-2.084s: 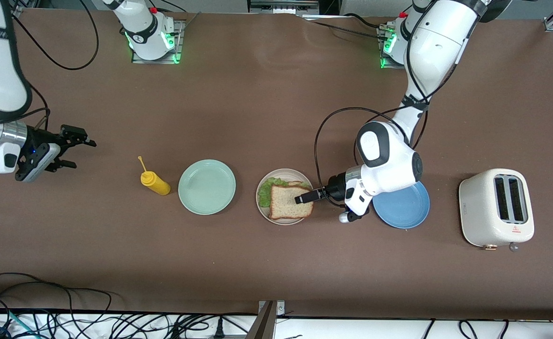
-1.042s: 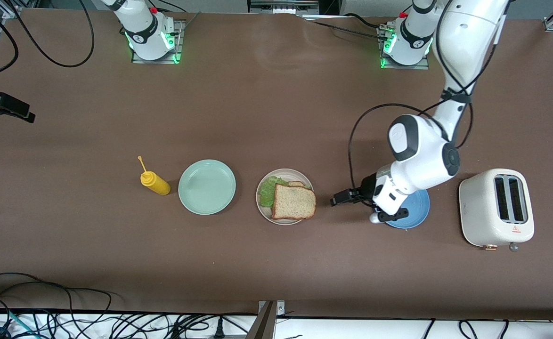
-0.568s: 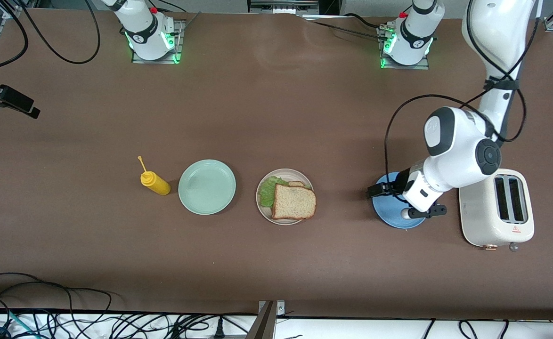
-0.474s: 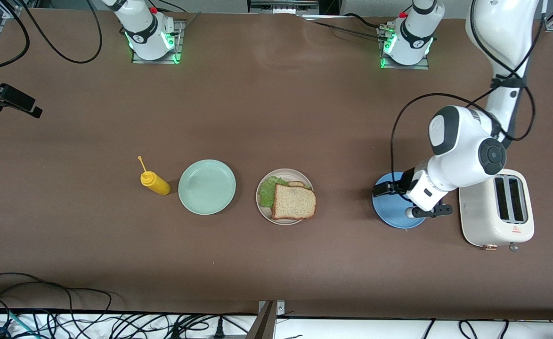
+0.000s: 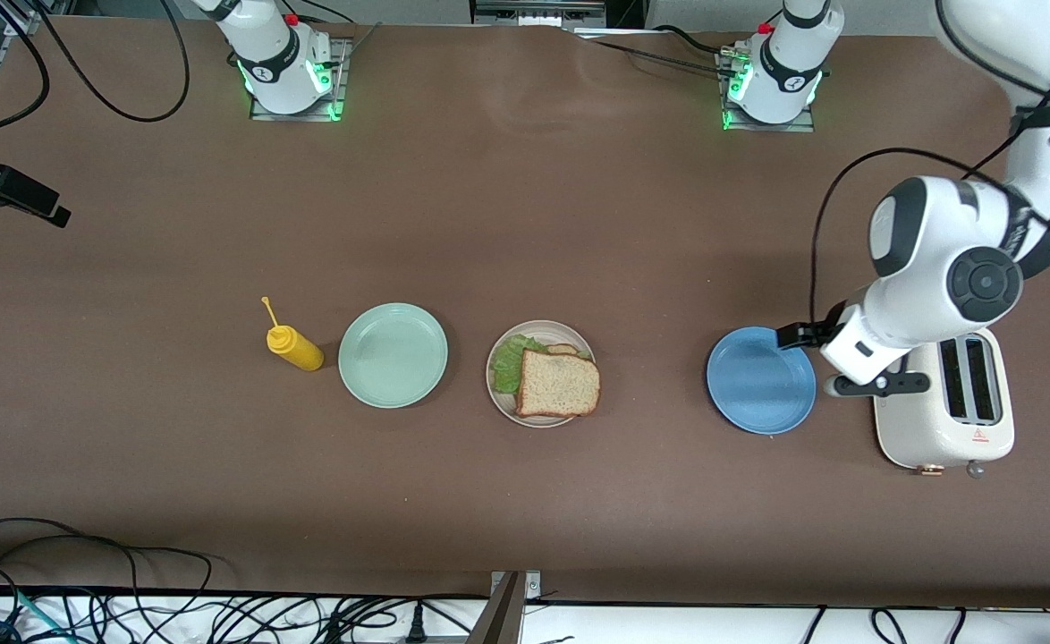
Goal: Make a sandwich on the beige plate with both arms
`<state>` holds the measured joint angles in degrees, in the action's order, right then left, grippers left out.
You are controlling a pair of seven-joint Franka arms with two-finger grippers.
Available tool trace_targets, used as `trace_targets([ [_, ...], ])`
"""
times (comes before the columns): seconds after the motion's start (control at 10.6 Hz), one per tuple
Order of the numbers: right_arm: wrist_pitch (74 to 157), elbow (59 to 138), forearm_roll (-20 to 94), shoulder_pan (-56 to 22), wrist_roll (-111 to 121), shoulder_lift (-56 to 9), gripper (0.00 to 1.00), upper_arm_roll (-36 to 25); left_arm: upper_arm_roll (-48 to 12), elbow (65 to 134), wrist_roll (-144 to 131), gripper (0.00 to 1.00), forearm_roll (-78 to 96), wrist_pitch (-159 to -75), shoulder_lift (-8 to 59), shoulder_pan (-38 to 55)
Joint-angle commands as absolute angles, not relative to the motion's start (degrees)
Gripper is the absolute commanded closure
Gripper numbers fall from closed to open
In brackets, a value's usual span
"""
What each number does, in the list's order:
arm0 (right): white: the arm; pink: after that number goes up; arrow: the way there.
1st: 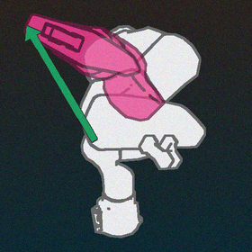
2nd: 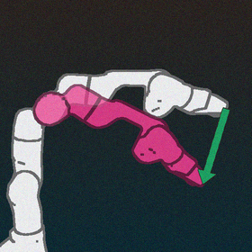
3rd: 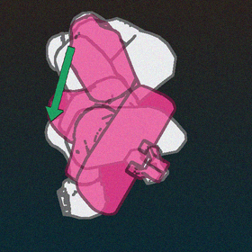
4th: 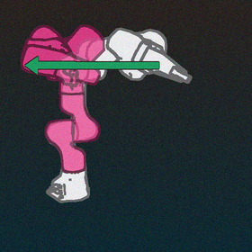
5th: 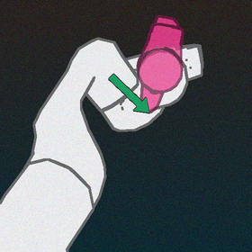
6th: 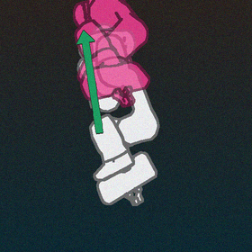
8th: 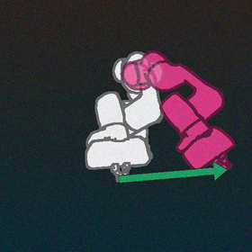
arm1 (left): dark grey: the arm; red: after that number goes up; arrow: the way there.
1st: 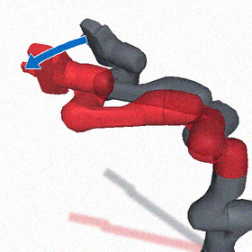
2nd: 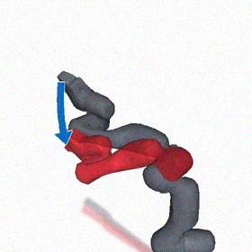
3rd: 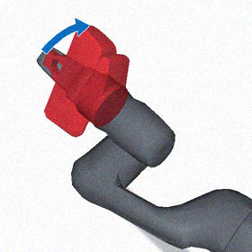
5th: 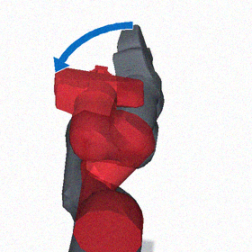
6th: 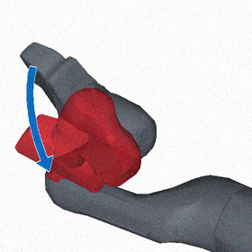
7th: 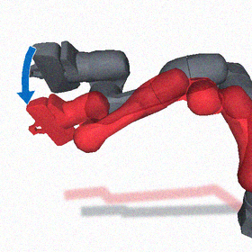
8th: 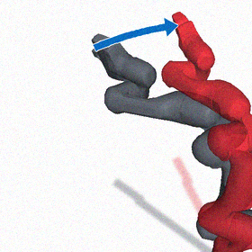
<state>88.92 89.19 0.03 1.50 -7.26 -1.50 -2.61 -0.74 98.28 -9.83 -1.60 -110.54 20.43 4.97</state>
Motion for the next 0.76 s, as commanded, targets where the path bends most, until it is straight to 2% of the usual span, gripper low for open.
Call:
trace_targets([
  [0.0, 88.4, 88.7, -0.8, 1.4, -7.4, -1.6, 0.00, -2.2, -1.0, 101.1, -8.7, 0.00, -6.4, -106.2, 15.3, 3.7],
  [0.38, 88.6, 88.7, 1.7, 1.5, -6.4, -1.2, 0.00, -2.2, 0.3, 101.7, -1.8, 0.00, -7.6, -103.0, 11.3, 2.6],
  [0.66, 88.3, 88.7, 1.6, 1.4, -6.5, -1.1, 0.00, -1.8, 0.7, 101.0, 0.0, 0.00, -2.2, -101.6, 8.2, 1.7],
])
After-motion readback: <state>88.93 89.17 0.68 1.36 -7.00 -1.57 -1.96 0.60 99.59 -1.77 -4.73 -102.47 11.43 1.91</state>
